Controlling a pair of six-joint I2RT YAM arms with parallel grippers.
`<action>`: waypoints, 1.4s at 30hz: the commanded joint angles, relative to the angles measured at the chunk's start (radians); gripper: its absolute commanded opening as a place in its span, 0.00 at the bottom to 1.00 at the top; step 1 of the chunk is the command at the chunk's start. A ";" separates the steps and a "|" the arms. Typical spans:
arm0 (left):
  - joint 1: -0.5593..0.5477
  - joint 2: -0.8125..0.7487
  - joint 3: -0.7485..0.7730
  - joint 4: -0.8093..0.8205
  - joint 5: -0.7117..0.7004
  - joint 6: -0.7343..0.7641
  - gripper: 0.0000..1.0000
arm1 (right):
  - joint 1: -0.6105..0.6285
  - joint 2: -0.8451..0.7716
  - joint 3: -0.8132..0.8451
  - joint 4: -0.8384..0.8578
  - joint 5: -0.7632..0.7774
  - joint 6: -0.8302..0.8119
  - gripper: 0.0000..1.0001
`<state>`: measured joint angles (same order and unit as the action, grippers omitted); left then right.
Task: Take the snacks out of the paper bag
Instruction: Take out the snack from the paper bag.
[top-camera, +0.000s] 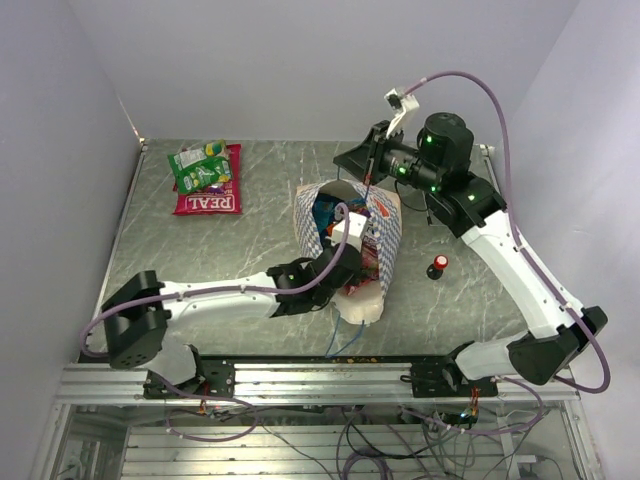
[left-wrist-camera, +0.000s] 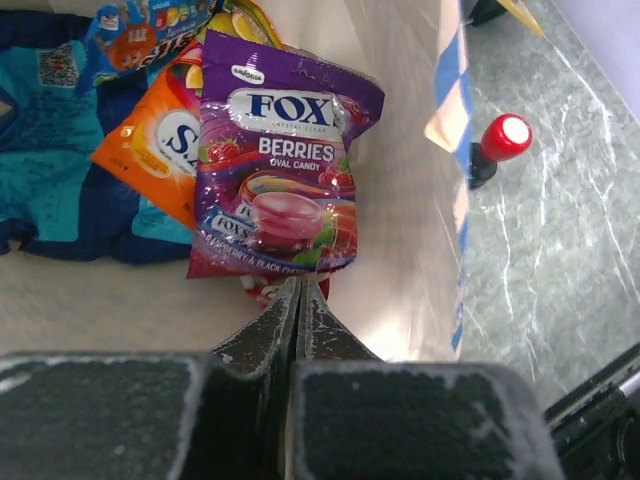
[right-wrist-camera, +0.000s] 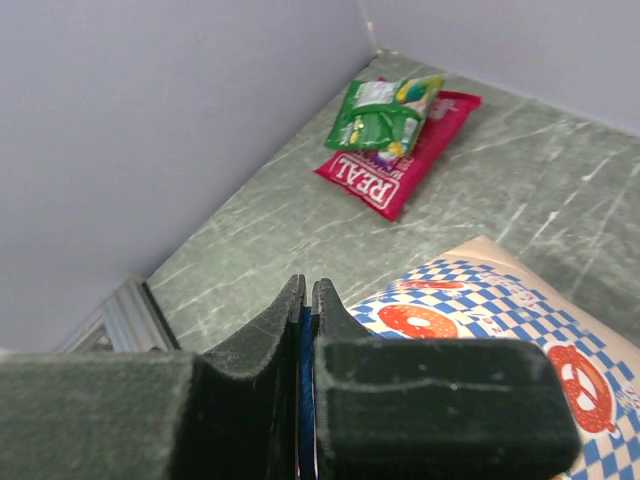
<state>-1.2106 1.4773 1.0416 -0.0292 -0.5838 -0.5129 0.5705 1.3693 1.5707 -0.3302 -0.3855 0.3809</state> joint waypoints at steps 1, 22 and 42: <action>0.010 0.105 0.040 0.132 0.019 -0.005 0.07 | 0.005 -0.024 0.050 -0.022 0.132 -0.011 0.00; 0.135 0.408 0.176 0.134 -0.015 -0.003 0.50 | -0.003 -0.043 0.105 -0.089 0.182 -0.092 0.00; 0.189 0.574 0.282 0.025 0.189 0.031 0.73 | -0.008 -0.063 0.063 -0.089 0.222 -0.116 0.00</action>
<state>-1.0286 2.0079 1.3064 0.0364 -0.4953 -0.4900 0.5663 1.3468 1.6413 -0.4618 -0.1715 0.2714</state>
